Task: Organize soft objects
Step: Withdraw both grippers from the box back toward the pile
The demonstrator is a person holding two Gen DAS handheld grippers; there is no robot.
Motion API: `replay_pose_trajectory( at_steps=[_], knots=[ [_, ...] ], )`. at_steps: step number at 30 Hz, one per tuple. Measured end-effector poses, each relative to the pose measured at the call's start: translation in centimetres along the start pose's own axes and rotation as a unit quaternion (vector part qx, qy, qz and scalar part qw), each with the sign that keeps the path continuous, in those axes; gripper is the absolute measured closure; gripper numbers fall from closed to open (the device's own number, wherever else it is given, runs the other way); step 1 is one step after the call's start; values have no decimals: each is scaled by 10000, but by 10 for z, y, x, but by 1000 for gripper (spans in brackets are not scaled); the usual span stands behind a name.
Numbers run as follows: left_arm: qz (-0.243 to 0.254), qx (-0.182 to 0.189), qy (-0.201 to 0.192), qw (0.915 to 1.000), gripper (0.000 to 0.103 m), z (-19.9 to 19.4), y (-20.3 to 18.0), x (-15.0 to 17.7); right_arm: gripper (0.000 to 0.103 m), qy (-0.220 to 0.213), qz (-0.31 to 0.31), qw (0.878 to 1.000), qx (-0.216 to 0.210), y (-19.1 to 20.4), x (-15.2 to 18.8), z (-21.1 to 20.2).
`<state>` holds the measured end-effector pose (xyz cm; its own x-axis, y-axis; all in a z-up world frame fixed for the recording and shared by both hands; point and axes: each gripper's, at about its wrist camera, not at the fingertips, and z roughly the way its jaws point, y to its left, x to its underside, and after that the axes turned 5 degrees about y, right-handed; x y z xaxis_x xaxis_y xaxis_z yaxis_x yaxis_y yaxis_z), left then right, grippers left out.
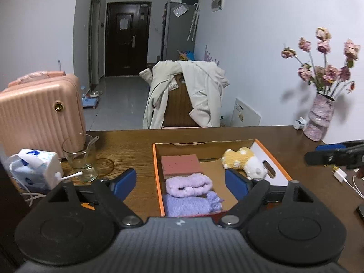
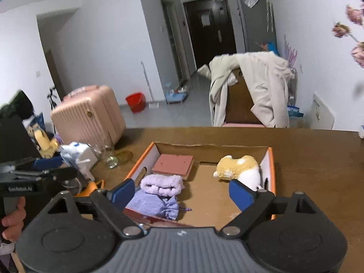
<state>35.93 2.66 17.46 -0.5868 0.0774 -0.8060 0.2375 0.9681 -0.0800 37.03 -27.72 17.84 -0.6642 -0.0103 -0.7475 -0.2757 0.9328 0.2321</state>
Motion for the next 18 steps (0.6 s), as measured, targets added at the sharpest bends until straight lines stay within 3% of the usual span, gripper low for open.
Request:
replay_pose_trajectory(
  at_steps=[8, 13, 18],
  knots=[
    [-37, -214, -521, 9984, 9, -65, -22, 42, 12, -557, -391, 9975, 185, 11, 47, -60],
    [-146, -622, -986, 9931, 8, -93, -39, 92, 10, -1127, -645, 9913, 213, 24, 110, -86],
    [-267, -572, -1263, 9900, 3, -115, -59, 157, 9, -1364, -856, 9853, 564, 39, 183, -95]
  ],
)
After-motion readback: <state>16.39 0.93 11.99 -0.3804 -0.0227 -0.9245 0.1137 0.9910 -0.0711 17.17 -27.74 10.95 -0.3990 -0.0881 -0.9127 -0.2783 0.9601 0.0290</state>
